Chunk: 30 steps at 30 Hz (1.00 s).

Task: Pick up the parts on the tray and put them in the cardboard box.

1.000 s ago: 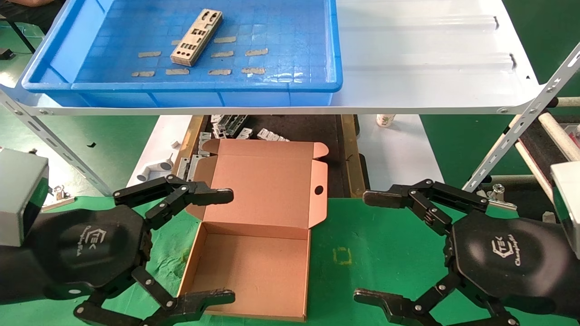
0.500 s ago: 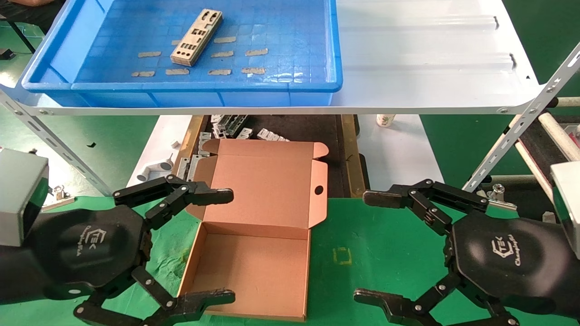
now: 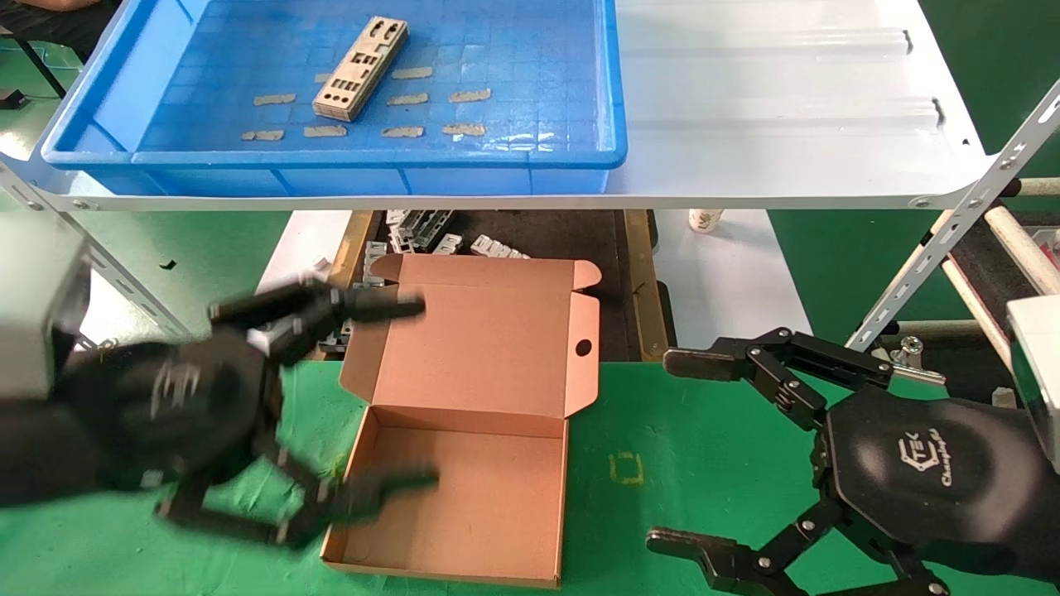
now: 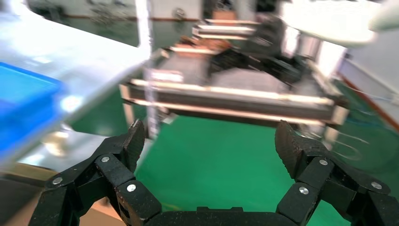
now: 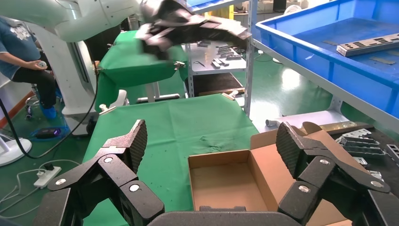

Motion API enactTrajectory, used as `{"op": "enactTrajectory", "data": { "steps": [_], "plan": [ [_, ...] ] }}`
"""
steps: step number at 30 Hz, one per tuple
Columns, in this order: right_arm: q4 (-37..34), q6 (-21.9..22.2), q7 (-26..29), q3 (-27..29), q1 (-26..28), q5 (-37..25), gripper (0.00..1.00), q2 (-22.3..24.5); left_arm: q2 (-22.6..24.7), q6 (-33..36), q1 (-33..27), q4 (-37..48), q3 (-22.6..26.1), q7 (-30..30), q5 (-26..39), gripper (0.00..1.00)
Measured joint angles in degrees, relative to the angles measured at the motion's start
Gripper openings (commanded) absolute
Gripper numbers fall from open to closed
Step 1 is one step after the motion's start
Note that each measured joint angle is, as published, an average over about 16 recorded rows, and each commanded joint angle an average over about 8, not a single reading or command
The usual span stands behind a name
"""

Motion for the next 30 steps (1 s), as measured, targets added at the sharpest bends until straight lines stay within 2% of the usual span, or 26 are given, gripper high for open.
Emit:
{"op": "enactTrajectory", "data": {
  "steps": [10,20,30],
  "plan": [
    [0.0,0.0,0.0,0.0,0.0,0.0,0.00,0.0,6.8,-10.1,-11.6,10.2,2.9,-0.8,9.3,1.00],
    [0.0,0.0,0.0,0.0,0.0,0.0,0.00,0.0,13.4,-19.4,-23.7,26.9,7.3,-0.6,20.5,1.00],
    [0.0,0.0,0.0,0.0,0.0,0.0,0.00,0.0,19.6,-26.0,-33.4,43.6,10.7,0.4,28.1,1.00]
  ]
}}
